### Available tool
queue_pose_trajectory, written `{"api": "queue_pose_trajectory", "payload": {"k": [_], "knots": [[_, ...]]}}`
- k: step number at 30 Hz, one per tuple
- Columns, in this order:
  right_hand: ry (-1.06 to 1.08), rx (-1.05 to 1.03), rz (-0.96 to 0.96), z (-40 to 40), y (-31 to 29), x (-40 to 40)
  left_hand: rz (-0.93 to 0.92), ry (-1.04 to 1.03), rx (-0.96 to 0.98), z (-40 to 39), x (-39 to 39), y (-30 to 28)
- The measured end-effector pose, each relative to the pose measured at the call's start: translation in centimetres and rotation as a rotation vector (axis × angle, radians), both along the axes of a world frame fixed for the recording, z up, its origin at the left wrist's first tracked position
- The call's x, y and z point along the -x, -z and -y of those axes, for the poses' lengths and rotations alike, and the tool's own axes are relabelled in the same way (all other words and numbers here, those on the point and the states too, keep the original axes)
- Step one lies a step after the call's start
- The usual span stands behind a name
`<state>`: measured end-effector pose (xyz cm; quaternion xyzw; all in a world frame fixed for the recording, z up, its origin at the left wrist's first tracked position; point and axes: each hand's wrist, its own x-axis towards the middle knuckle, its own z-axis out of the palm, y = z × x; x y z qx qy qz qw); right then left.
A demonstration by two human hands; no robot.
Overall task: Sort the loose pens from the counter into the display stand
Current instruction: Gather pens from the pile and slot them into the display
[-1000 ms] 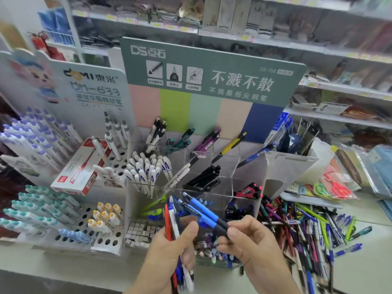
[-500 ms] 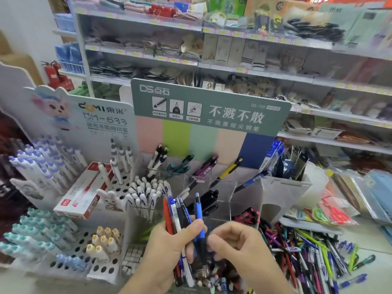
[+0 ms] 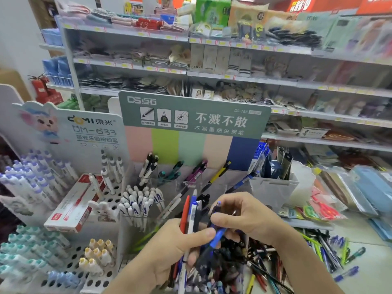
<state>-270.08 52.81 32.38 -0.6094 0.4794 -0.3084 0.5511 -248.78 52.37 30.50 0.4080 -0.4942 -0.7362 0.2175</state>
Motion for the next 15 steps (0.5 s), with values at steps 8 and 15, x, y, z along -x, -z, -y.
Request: {"api": "queue_pose_trajectory", "payload": {"k": [8, 15], "knots": [[0.689, 0.396, -0.163, 0.0, -3.0, 7.7, -0.395, -0.447, -0.341, 0.9, 1.2, -0.2], [0.643, 0.543, -0.561, 2.6, -2.9, 7.2, -0.516, -0.386, -0.499, 0.0, 3.6, -0.7]]}}
